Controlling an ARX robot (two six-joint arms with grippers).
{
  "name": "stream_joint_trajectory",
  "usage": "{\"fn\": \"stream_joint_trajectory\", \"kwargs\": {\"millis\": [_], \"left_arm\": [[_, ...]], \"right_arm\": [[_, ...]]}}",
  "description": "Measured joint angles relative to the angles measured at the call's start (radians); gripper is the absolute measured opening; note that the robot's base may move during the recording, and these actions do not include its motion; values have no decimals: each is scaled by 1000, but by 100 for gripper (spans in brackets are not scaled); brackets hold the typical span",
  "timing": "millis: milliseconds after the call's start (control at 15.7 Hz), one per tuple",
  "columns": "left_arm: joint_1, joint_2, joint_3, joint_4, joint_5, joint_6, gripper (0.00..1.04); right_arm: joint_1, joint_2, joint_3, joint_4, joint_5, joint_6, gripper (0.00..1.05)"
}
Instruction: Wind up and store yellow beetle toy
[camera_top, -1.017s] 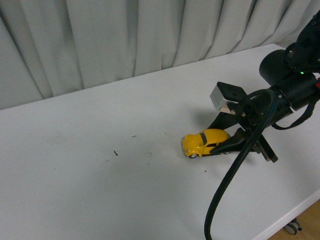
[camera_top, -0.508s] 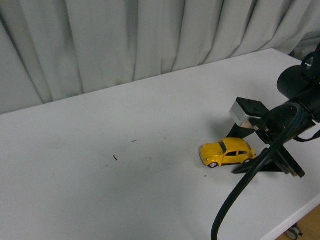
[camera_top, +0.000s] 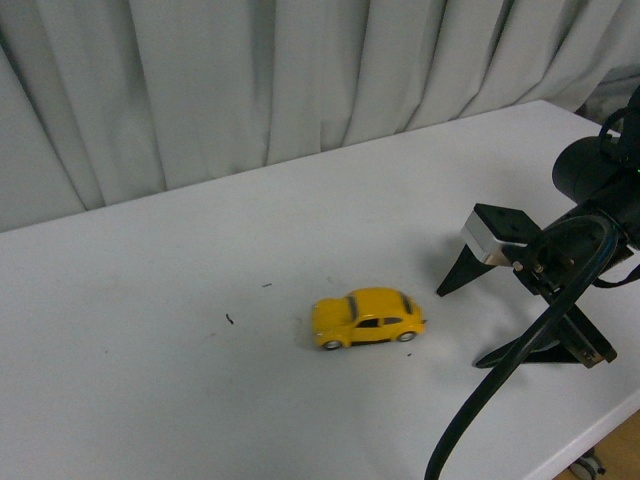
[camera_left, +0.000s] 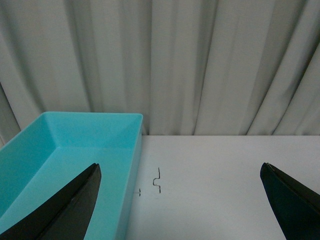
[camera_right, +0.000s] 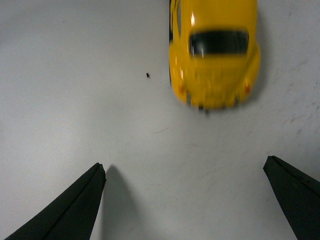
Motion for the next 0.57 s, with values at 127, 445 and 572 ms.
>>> {"fn": "stream_joint_trajectory", "kwargs": {"millis": [127, 445, 572], "left_arm": [[0, 0, 0, 0, 0, 0, 98], [0, 0, 0, 0, 0, 0, 98], [0, 0, 0, 0, 0, 0, 98]], "right_arm": [[0, 0, 0, 3, 0, -4, 98], [8, -3, 11, 3, 24, -7, 98], [31, -5, 58, -69, 36, -2, 98]]}}
